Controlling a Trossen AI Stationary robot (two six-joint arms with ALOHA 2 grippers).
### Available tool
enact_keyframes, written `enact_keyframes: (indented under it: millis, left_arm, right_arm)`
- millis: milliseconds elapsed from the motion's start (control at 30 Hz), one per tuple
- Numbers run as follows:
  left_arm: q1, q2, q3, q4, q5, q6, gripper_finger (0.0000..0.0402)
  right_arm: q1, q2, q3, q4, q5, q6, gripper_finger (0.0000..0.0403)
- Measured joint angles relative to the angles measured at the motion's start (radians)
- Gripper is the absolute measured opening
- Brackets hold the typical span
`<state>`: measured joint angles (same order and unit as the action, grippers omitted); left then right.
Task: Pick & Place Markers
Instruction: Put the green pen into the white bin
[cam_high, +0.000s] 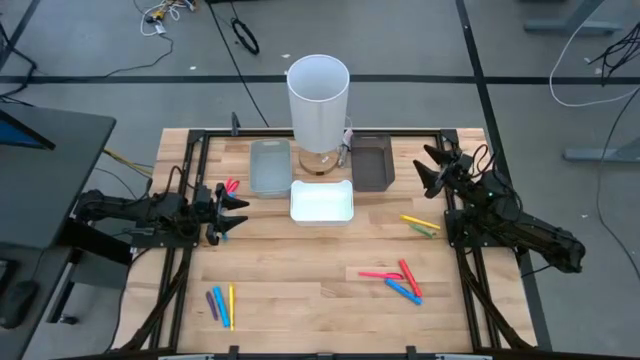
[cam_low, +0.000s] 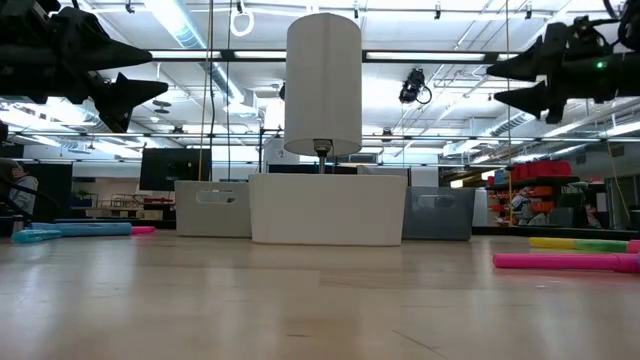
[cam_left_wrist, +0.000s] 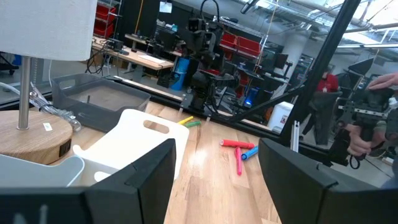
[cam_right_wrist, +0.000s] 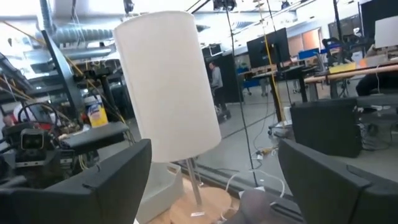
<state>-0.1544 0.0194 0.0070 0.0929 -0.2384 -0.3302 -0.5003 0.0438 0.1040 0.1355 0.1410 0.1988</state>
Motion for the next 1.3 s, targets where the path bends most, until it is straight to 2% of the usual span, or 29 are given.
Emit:
enact_keyframes:
  millis: [267,600,733,1033,1300]
  left_arm:
    - [0.0,0.0,0.0,0.0,0.0,0.0,0.0234]
    - [0.0,0.0,0.0,0.0,0.0,0.0,0.0234]
    - [0.0,0.0,0.0,0.0,0.0,0.0,0.0234]
    - [0.0,0.0,0.0,0.0,0.0,0.0,0.0234]
    - [0.0,0.0,0.0,0.0,0.0,0.0,0.0234]
  right_arm:
    - [0.0,0.055,0.105,-0.139,-0.075,-0.005,0.0352]
    - [0.0,0.133,0.295,-0.338,-0.082,0.041,0.0352]
    - [0.0,0.174,0.407,-0.446,-0.089,0.065,0.0352]
    - [0.0,0.287,0.68,-0.703,-0.109,0.003,0.0352]
    - [0.0,0.397,0.917,-0.926,-0.139,0.055,0.0352]
